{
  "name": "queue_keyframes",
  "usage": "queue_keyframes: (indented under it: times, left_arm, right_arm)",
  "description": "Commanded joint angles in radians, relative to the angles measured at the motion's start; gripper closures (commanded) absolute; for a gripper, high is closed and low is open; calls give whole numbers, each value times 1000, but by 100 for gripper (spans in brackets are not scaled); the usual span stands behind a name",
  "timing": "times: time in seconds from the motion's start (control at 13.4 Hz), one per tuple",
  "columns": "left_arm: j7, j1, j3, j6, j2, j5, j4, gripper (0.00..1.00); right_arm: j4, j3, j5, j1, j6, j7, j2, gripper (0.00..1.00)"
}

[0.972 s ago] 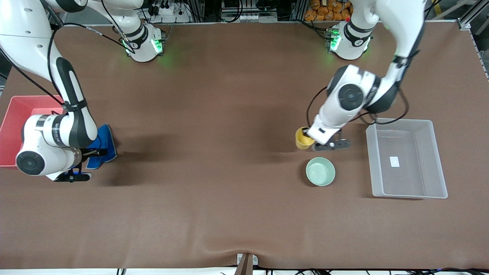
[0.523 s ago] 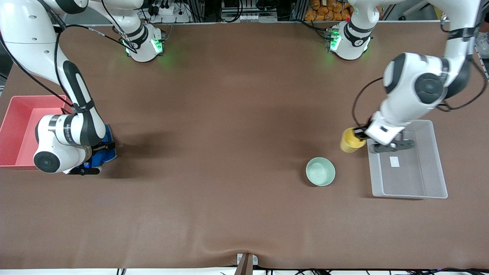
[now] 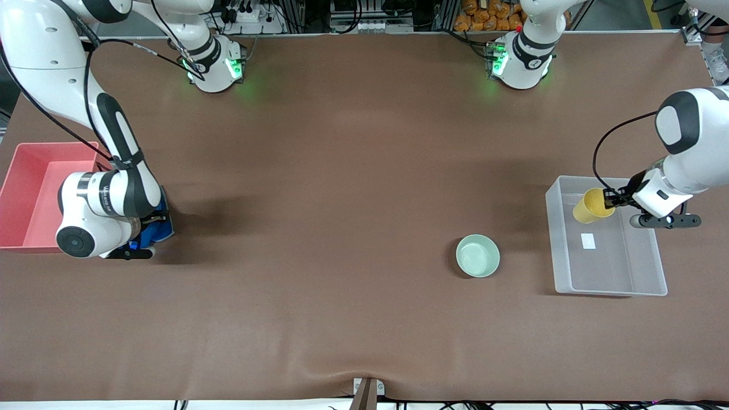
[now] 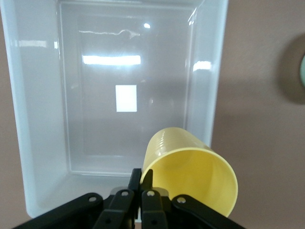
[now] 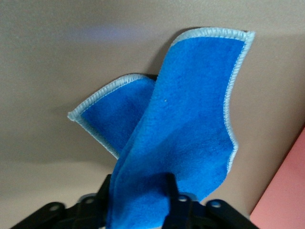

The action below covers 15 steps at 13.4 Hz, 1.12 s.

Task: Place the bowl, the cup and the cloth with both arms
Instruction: 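Lower the cup into the clear bin while the right gripper lifts the cloth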

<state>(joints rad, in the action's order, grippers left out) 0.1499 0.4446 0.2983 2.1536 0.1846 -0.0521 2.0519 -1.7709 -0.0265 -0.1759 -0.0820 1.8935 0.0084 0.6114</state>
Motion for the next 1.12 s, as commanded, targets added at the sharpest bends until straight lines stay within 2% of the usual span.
queue_keyframes:
  times: [0.0, 0.45, 0.82, 0.9, 1.05]
  left_arm:
    - [82, 63, 15, 8, 53, 0, -3, 100]
    - [134, 98, 10, 40, 151, 0, 8, 100]
    - [142, 98, 9, 81, 202, 0, 11, 100]
    - [142, 98, 9, 81, 210, 0, 8, 82]
    - [142, 98, 9, 81, 201, 0, 2, 0]
  right_arm:
    - [-2, 11, 33, -16, 9, 9, 1, 100]
    - [16, 11, 41, -5, 30, 16, -21, 100]
    - [19, 11, 41, -7, -19, 12, -117, 100]
    - [18, 13, 41, -11, -63, 6, -151, 100]
    - [18, 11, 41, -12, -166, 4, -223, 100]
